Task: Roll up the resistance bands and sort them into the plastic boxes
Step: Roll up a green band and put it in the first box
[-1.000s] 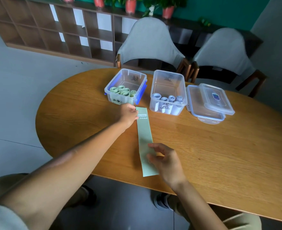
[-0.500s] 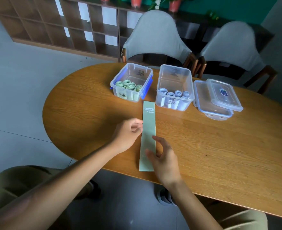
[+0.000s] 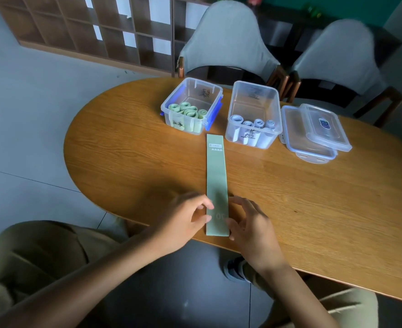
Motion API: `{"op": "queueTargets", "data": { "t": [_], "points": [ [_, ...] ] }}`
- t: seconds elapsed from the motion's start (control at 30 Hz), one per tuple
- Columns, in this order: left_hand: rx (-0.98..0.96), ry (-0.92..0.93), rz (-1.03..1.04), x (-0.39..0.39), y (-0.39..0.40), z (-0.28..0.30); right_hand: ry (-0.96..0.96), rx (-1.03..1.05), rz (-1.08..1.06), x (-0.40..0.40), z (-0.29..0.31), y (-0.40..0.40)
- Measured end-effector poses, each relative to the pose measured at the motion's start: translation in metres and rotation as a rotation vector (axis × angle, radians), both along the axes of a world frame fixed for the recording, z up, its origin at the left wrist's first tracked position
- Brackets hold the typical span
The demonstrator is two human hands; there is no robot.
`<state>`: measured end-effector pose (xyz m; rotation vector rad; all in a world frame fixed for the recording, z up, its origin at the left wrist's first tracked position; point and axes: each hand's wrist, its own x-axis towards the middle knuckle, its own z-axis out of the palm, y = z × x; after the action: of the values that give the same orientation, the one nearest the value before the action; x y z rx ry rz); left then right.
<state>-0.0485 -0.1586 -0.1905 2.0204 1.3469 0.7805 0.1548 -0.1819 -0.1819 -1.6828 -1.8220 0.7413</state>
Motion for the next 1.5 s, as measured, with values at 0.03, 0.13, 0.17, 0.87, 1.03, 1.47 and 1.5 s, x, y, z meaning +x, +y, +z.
{"op": "queueTargets", "data": {
  "t": [0.03, 0.13, 0.17, 0.87, 1.03, 1.47, 1.5],
  "points": [
    [0.017, 0.004, -0.002, 0.0, -0.003, -0.001, 0.028, 0.006, 0.002, 0.0, -0.001, -0.002],
    [0.079, 0.032, -0.003, -0.001, -0.013, -0.002, 0.149, 0.007, 0.019, -0.001, -0.001, -0.007],
    [0.094, 0.041, -0.006, -0.002, -0.015, -0.003, 0.181, 0.003, 0.026, -0.001, 0.0, -0.009],
    [0.259, 0.154, -0.095, -0.008, -0.026, -0.01, -0.151, 0.259, 0.124, -0.005, -0.011, -0.028],
    [0.304, 0.259, -0.118, -0.008, -0.026, -0.009, -0.273, 0.292, 0.183, -0.005, -0.007, -0.028],
    [0.332, 0.399, -0.025, 0.002, -0.028, -0.001, -0.401, 0.137, 0.153, -0.016, 0.0, -0.024],
    [0.318, 0.406, -0.004, 0.004, -0.028, 0.0, -0.404, 0.13, 0.139, -0.018, 0.001, -0.023]
  ]
}}
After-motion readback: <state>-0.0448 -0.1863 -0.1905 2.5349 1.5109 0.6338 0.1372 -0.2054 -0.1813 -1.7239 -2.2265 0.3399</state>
